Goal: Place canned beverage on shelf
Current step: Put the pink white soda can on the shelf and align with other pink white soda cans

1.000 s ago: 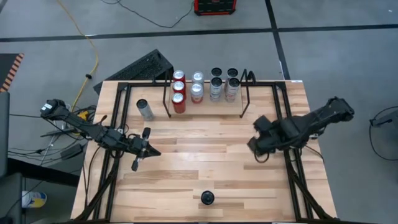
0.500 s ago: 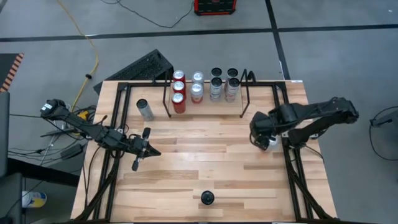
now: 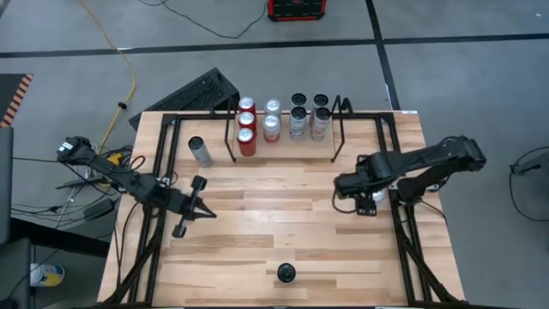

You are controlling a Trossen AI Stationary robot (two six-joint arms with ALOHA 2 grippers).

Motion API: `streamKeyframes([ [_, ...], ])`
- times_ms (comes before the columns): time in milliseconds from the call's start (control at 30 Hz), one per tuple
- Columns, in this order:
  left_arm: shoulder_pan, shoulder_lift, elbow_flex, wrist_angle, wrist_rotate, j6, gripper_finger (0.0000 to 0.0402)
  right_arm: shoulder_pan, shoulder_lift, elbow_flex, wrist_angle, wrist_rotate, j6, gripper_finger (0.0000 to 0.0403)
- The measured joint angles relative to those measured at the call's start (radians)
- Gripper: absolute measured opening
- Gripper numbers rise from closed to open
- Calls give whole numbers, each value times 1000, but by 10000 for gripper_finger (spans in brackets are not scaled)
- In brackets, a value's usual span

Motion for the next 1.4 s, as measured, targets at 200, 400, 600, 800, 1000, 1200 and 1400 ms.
streamKeyframes([
  [200,-3,-9,-1,-82,-62,69,0,-15,139,0,-3,-123,-135,380],
  [400,-2,1,-3,-110,-133,165,0,-25,189,0,-4,-200,-149,380],
  [600,-2,1,-3,-138,-124,207,0,-34,43,-14,0,-231,60,380],
  [800,-2,1,-3,-148,-127,219,0,-6,-211,-205,-9,-239,406,380],
  [1000,-2,1,-3,-146,-128,230,0,-1,-365,-270,-4,-173,639,380],
  [1200,14,1,-3,-140,-126,226,0,-17,-435,-279,3,-143,820,380],
  [1400,42,1,-3,-140,-122,206,0,-39,-440,-354,65,-147,925,380],
])
